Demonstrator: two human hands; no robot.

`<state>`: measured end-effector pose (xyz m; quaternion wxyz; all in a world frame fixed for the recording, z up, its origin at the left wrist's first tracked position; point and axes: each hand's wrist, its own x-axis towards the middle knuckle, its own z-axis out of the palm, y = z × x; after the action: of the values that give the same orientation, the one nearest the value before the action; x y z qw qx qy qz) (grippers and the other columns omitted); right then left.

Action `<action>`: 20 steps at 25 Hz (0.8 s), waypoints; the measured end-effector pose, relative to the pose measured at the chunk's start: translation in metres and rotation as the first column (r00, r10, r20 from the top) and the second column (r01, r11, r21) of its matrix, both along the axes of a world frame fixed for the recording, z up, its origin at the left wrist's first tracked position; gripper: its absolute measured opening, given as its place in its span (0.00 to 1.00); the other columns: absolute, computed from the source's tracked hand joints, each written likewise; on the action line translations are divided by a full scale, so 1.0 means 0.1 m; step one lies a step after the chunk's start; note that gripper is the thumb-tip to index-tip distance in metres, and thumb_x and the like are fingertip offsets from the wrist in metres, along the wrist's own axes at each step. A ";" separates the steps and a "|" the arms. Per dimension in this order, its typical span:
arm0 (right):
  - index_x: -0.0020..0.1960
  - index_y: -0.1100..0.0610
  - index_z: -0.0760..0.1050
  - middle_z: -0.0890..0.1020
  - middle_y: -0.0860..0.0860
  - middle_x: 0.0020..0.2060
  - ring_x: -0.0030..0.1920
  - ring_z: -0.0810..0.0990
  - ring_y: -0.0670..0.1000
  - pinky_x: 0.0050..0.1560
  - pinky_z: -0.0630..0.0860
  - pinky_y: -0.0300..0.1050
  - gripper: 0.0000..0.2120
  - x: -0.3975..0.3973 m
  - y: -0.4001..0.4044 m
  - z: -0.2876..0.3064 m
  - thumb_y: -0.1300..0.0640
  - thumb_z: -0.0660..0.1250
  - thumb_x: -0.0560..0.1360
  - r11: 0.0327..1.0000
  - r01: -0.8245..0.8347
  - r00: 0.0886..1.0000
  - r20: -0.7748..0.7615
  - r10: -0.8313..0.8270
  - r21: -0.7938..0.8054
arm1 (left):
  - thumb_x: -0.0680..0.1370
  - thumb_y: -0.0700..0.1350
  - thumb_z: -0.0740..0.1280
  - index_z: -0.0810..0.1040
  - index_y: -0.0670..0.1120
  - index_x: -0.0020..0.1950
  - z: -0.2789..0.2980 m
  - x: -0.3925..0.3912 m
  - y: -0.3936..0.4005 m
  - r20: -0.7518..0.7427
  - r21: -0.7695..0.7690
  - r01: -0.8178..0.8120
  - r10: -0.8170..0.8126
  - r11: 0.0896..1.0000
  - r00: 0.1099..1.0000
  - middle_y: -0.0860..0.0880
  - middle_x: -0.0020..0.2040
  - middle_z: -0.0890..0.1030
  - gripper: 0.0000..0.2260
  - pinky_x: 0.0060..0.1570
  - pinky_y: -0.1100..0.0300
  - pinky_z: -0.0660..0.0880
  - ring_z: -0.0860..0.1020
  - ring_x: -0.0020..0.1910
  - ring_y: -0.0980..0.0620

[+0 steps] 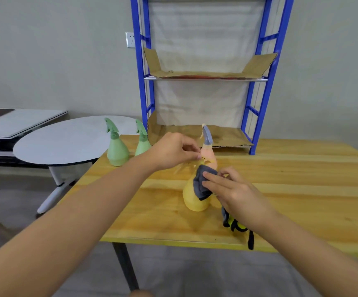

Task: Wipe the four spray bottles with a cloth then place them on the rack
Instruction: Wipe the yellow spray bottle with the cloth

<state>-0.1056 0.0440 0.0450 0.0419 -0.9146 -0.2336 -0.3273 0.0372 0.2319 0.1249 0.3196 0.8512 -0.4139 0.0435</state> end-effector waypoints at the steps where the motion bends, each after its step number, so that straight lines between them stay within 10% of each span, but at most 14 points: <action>1: 0.63 0.57 0.79 0.70 0.46 0.65 0.55 0.74 0.49 0.47 0.80 0.44 0.26 0.03 0.02 -0.03 0.69 0.76 0.66 1.000 0.004 1.000 -0.014 -0.004 0.006 | 0.77 0.48 0.75 0.88 0.50 0.49 0.00 -0.01 0.02 -0.010 -0.004 -0.005 0.005 1.000 1.000 0.57 0.40 0.86 0.04 0.38 0.75 0.72 0.80 0.39 0.67; 9: 0.65 0.57 0.77 0.76 0.53 0.62 0.60 0.75 0.56 0.55 0.77 0.53 0.23 0.11 0.34 -0.34 0.67 0.71 0.70 0.992 0.100 0.988 -0.114 -0.108 -0.071 | 0.78 0.49 0.73 0.88 0.51 0.53 -0.11 -0.01 0.08 -0.037 -0.029 -0.025 0.024 0.999 0.999 0.53 0.45 0.87 0.06 0.46 0.57 0.79 0.83 0.46 0.52; 13: 0.59 0.60 0.79 0.76 0.55 0.56 0.53 0.75 0.58 0.50 0.77 0.56 0.14 0.00 0.44 -0.40 0.65 0.66 0.74 0.989 0.017 0.952 -0.301 -0.062 -0.149 | 0.79 0.46 0.72 0.88 0.48 0.54 -0.10 -0.02 0.07 0.015 -0.010 0.000 0.000 1.000 1.000 0.62 0.36 0.80 0.07 0.38 0.71 0.69 0.78 0.35 0.65; 20: 0.47 0.58 0.80 0.78 0.54 0.46 0.46 0.75 0.56 0.43 0.70 0.47 0.16 0.19 0.61 -0.33 0.59 0.53 0.75 0.925 0.182 0.975 -0.059 -0.213 -0.333 | 0.80 0.46 0.72 0.88 0.48 0.55 -0.10 -0.02 0.06 0.046 -0.012 0.007 -0.006 1.000 0.999 0.66 0.36 0.77 0.07 0.35 0.78 0.66 0.75 0.36 0.73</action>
<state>-0.0870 0.1050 0.0123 -0.1319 -0.9422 -0.1888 -0.2432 0.0350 0.2376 0.1148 0.3152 0.8467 -0.4238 0.0647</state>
